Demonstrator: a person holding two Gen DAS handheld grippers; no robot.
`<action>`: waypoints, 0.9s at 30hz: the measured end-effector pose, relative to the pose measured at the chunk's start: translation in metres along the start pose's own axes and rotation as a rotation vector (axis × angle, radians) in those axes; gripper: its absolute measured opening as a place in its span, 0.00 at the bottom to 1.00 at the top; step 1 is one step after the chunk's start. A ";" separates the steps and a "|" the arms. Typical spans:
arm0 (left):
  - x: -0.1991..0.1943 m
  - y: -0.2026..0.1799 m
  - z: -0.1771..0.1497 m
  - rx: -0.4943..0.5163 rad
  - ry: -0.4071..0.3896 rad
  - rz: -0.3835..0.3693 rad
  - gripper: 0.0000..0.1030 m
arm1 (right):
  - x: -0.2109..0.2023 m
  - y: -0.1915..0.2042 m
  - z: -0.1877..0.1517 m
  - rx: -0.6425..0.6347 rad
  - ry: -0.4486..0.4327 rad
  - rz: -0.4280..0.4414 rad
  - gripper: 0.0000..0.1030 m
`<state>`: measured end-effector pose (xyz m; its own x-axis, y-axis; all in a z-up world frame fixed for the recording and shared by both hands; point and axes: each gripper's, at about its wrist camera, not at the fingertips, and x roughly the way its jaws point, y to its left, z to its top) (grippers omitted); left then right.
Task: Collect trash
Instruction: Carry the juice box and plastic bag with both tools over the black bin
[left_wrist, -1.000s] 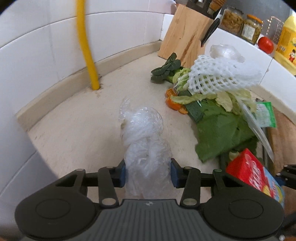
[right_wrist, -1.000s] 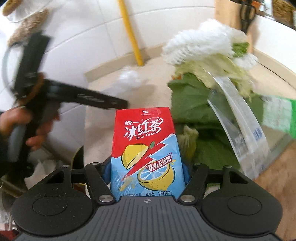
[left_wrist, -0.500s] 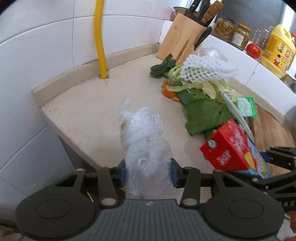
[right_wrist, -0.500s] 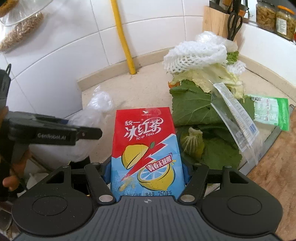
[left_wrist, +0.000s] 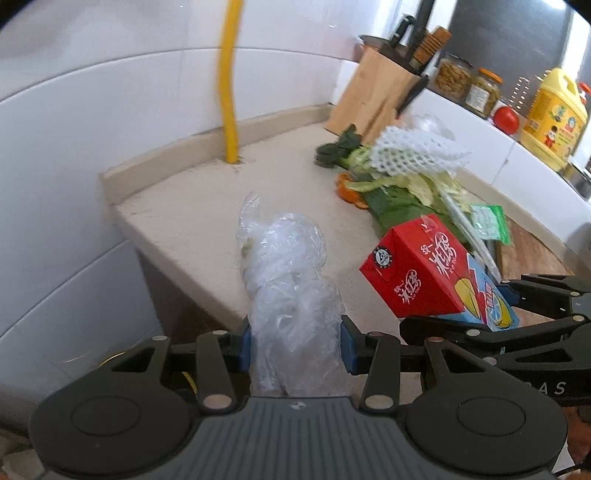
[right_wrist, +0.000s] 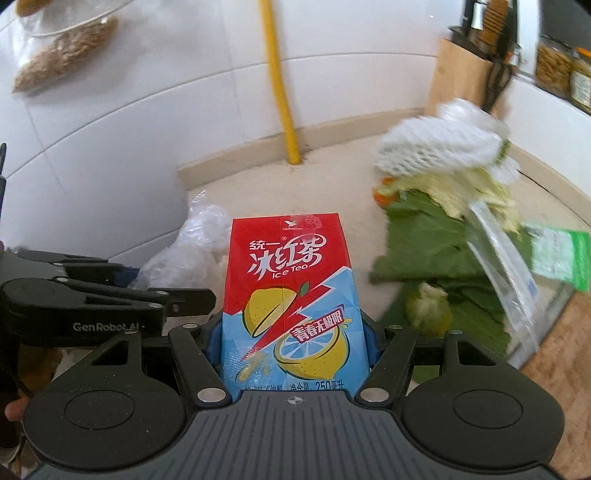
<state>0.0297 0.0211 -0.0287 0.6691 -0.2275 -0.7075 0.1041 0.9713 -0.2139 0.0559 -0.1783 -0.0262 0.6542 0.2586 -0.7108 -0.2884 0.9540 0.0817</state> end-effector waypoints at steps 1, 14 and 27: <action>-0.004 0.004 -0.002 -0.010 -0.003 0.010 0.38 | 0.001 0.005 0.001 -0.007 0.000 0.009 0.70; -0.053 0.058 -0.040 -0.127 -0.037 0.147 0.38 | 0.017 0.076 0.003 -0.126 0.009 0.139 0.70; -0.068 0.091 -0.077 -0.221 0.002 0.265 0.38 | 0.033 0.124 -0.012 -0.194 0.067 0.217 0.70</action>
<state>-0.0627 0.1197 -0.0519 0.6499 0.0307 -0.7594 -0.2354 0.9582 -0.1627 0.0338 -0.0533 -0.0481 0.5166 0.4368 -0.7364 -0.5488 0.8291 0.1068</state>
